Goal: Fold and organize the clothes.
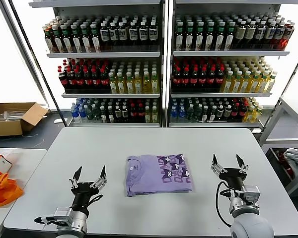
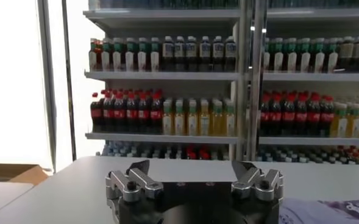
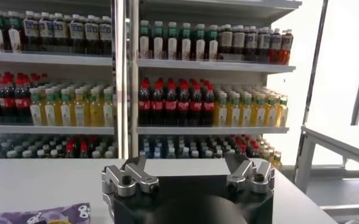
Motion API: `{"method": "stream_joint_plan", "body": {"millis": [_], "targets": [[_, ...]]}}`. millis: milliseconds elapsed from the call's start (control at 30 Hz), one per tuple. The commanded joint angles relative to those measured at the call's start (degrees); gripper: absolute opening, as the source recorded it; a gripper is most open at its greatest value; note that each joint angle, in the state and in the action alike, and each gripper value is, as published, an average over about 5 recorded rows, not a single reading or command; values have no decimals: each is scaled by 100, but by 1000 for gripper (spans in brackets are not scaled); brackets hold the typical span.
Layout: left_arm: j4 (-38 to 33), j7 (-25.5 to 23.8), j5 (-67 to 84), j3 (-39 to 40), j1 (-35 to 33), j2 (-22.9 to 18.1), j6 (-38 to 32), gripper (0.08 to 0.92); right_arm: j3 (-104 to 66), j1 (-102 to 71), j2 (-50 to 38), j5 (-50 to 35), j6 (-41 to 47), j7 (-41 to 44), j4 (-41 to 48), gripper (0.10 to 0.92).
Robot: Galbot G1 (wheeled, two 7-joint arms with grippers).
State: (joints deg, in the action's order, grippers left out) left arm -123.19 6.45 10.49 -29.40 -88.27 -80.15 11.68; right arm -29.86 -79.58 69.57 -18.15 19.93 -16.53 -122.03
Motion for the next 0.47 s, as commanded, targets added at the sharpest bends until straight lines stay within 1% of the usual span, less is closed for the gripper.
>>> {"method": "stream_joint_plan", "body": {"millis": [33,233,467], "targets": [[-6,-327,-51,3,-42,3,-156,822,-19,-101,5,19,-34,9,-36,823],[-86,-481,-117,6,-112,-7,-338,823,-52,-179,23,30,-120,62,-79,823],[-99,-411,-142,53,-125,-1,-384,823,-132,-202,-86,-41,-176,387,-20,823]]}}
